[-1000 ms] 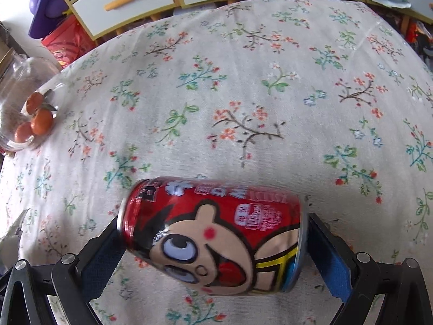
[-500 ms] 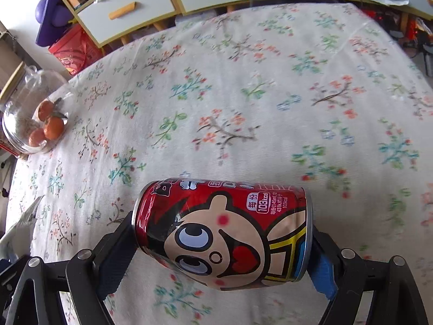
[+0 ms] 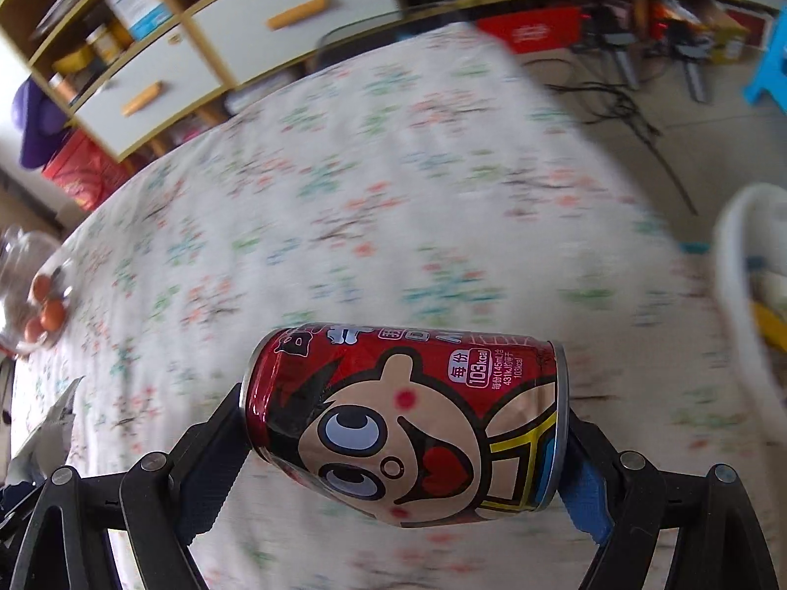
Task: Collect trash
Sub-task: 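Carry the wrapper and can to the bucket and open both tools to drop them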
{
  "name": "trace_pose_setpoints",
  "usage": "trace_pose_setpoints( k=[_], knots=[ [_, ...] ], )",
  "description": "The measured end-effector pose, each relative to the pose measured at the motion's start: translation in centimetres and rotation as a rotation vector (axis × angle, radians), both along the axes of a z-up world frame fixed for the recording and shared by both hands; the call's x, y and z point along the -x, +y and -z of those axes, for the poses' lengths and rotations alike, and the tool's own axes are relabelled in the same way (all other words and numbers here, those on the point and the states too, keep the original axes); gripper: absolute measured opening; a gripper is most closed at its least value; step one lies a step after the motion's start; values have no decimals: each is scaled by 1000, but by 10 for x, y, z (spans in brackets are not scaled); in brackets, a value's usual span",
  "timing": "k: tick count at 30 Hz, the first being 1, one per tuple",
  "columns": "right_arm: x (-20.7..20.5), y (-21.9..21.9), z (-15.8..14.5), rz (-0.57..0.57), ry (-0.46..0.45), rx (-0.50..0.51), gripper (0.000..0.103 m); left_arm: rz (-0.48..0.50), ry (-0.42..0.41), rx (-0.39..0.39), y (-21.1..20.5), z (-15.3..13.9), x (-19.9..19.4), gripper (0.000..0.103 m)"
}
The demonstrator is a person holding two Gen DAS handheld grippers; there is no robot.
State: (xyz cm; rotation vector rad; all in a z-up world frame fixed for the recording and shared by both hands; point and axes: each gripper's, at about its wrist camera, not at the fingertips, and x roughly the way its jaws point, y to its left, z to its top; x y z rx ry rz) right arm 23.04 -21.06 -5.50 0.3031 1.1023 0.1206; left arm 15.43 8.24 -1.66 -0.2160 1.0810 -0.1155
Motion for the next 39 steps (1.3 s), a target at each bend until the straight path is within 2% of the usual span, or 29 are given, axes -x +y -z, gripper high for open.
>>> trace_pose_setpoints(
  k=[9,14,21,26,39],
  knots=[
    [15,-120,8,153,39,4,91,128,-2,-26,-67,6,0,68],
    [20,-170,12,238,63,-8,91,190,10,-48,-101,12,-4,68],
    [27,-210,16,299,93,-35,91,245,46,-9,-149,21,-20,68],
    [30,-232,16,323,101,-93,98,306,42,-12,-193,19,-33,68],
    [61,-298,4,416,79,-88,98,491,13,-19,-324,24,-57,68]
  ],
)
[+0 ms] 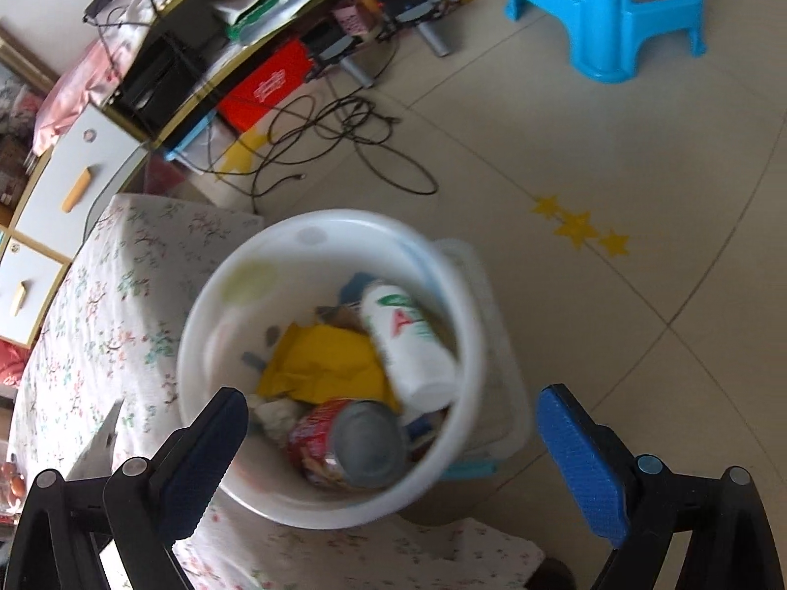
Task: Collect trash
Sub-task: 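Carry the wrapper and can to the bucket and open both tools to drop them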
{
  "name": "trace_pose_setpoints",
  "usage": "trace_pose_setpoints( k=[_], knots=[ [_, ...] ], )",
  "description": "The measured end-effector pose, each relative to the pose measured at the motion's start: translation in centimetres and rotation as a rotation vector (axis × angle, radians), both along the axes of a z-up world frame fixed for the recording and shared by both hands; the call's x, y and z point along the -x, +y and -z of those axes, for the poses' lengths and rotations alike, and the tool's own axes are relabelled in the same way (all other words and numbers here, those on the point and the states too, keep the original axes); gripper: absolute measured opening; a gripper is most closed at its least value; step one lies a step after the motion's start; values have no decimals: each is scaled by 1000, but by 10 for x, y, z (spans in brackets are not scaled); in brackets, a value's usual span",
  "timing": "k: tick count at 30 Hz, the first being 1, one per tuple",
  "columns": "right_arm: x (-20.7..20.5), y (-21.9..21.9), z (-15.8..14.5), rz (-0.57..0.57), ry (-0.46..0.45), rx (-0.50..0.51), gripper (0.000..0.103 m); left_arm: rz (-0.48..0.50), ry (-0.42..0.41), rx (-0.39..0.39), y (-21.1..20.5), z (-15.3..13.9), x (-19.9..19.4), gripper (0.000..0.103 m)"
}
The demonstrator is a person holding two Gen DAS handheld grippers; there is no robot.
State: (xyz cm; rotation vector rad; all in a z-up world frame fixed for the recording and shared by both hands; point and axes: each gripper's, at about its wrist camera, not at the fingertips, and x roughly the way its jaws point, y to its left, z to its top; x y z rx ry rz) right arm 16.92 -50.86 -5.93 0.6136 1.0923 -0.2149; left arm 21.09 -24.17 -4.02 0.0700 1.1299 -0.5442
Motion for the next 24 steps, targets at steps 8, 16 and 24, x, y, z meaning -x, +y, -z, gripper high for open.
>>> trace_pose_setpoints(
  k=[8,16,24],
  knots=[
    [16,-23,1,9,2,8,98,66,-24,-11,-53,9,-9,69],
    [20,-32,-2,26,-9,-10,98,106,-79,-67,-73,6,-9,92],
    [19,-28,-7,27,-24,-21,98,110,-119,-73,-68,-3,-4,99]
  ],
)
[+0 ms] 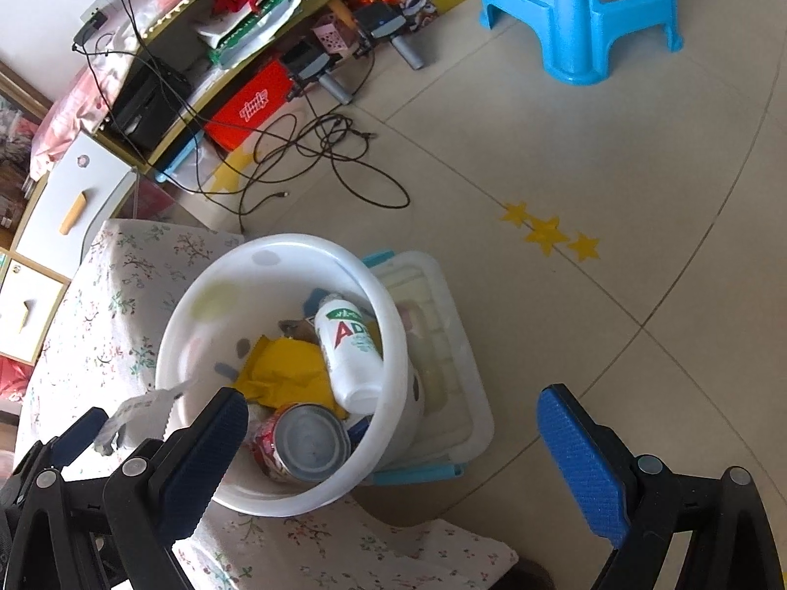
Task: Collect trash
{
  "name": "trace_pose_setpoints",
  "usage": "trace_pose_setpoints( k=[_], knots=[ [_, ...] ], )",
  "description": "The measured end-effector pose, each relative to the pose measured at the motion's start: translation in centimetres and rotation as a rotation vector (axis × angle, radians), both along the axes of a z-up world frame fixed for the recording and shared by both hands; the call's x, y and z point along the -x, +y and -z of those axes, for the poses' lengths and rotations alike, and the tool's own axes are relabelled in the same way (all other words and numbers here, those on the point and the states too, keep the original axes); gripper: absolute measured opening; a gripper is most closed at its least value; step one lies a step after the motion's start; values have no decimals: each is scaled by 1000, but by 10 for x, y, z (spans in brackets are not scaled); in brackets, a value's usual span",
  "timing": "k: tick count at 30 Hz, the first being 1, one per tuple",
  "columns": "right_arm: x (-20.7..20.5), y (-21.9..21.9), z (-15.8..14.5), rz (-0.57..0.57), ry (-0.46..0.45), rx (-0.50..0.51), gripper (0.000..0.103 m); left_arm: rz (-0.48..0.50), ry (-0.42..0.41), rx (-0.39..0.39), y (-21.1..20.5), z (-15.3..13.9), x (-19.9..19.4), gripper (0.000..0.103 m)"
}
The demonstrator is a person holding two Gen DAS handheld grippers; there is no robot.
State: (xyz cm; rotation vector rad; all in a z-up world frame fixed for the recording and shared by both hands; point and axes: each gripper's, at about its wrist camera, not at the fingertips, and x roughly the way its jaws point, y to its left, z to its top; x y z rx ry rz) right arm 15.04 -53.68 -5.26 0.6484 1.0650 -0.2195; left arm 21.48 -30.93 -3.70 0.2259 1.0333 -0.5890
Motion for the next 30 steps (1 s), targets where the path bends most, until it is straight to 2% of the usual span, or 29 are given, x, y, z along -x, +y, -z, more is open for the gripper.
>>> trace_pose_setpoints(
  k=[5,15,22,28,30],
  knots=[
    [3,0,-1,12,-6,-12,98,-6,-2,39,6,-7,1,103],
    [7,3,-1,14,-5,-1,98,-57,9,53,34,-12,9,103],
    [11,26,-9,-27,-12,57,98,-161,22,62,76,-21,33,103],
    [19,61,-21,-117,-9,72,98,-258,-5,40,112,-38,68,103],
    [23,76,-33,-155,-20,71,98,-292,0,36,125,-44,79,103]
  ],
)
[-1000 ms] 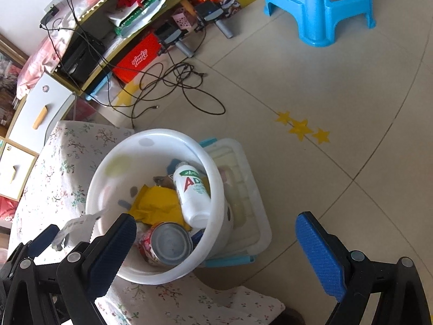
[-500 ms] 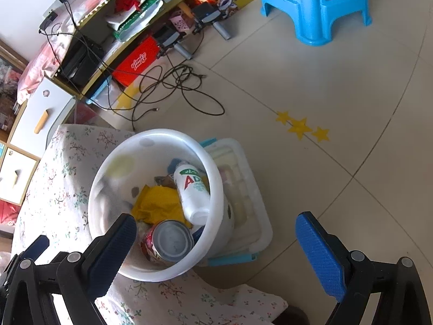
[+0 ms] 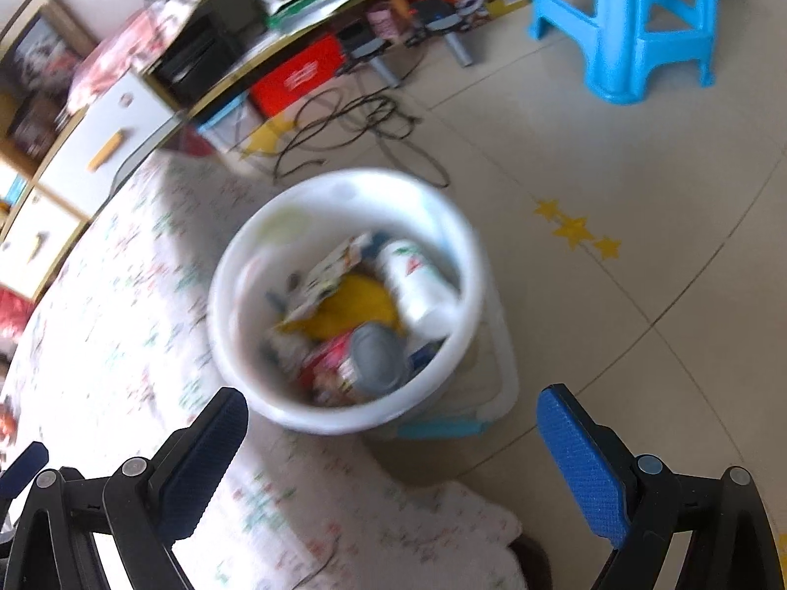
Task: Collect trash
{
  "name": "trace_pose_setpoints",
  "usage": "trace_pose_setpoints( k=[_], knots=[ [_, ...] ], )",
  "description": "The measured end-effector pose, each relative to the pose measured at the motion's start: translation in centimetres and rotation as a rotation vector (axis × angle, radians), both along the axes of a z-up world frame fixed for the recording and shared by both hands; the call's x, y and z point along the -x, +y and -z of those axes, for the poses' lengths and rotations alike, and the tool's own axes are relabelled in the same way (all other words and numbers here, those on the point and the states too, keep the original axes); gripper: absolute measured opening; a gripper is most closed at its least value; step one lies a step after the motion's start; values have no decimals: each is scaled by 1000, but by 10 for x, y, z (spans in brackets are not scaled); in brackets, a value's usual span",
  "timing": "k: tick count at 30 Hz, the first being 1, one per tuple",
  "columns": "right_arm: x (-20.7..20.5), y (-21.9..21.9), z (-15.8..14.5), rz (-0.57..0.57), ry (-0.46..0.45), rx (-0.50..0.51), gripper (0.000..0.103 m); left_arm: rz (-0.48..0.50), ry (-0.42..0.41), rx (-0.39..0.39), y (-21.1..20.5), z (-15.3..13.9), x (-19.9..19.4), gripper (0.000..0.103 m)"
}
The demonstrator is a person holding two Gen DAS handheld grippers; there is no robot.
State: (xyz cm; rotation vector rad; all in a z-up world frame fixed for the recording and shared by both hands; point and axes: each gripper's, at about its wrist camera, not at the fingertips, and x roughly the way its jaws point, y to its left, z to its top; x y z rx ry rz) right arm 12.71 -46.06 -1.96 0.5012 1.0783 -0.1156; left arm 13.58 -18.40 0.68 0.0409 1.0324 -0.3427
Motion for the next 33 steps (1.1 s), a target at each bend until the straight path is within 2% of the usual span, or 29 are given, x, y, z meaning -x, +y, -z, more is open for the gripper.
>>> trace_pose_setpoints(
  k=[6,12,16,22,25,29,33],
  knots=[
    [25,52,-40,-153,-57,104,102,-108,-41,-37,31,-19,39,103],
    [58,94,-55,-263,-135,188,103,-166,-102,-49,53,-35,82,103],
    [71,118,-51,-307,-177,238,103,-203,-104,-32,68,-32,100,103],
    [79,149,-26,-336,-252,294,103,-297,-117,-19,97,-17,113,103],
    [76,161,-8,-376,-202,282,103,-337,-132,-29,109,-12,115,103],
    [76,172,-9,-387,-223,331,103,-362,-152,-40,118,-9,114,103],
    [75,175,-9,-375,-230,334,103,-359,-156,-50,121,-4,114,103]
  ],
)
